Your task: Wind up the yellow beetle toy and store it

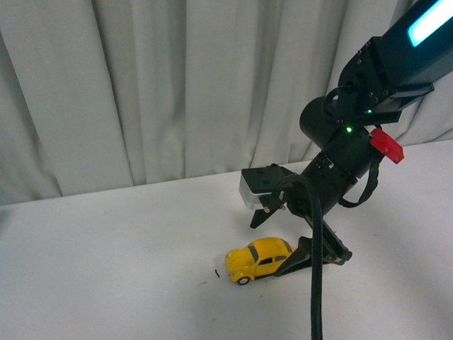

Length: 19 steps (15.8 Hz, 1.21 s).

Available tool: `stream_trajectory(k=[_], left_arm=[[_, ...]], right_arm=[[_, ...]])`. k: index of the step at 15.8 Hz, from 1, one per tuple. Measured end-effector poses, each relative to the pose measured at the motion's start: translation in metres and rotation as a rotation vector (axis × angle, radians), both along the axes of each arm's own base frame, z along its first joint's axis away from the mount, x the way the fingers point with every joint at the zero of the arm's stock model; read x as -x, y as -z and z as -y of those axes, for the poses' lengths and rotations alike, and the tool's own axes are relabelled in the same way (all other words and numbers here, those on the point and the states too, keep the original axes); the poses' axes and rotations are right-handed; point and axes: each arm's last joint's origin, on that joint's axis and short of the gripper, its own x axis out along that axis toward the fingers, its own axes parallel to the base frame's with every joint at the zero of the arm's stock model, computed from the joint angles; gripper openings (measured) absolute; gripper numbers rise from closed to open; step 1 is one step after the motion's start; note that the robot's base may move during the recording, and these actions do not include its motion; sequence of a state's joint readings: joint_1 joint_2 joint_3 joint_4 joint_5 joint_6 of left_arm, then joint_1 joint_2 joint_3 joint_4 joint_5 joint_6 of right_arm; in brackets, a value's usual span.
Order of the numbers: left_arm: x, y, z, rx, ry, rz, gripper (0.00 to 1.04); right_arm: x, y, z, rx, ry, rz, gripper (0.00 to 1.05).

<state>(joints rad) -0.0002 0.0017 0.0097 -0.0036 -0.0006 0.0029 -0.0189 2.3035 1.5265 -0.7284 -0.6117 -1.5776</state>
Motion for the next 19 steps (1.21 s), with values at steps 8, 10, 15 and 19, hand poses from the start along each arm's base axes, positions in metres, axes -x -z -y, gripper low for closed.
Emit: stream_trajectory(k=[8, 10, 15, 19], left_arm=[[0.000, 0.000, 0.000, 0.000, 0.000, 0.000, 0.98], [0.000, 0.000, 0.000, 0.000, 0.000, 0.000, 0.98], [0.000, 0.000, 0.000, 0.000, 0.000, 0.000, 0.98], [0.000, 0.000, 0.000, 0.000, 0.000, 0.000, 0.98]], right_arm=[[-0.001, 0.009, -0.016, 0.077, -0.055, 0.017, 0.98], [-0.002, 0.008, -0.024, 0.075, -0.066, 0.032, 0.98], [-0.002, 0.009, -0.025, 0.106, -0.050, 0.015, 0.89], [0.002, 0.013, -0.023, 0.145, -0.062, 0.016, 0.68]])
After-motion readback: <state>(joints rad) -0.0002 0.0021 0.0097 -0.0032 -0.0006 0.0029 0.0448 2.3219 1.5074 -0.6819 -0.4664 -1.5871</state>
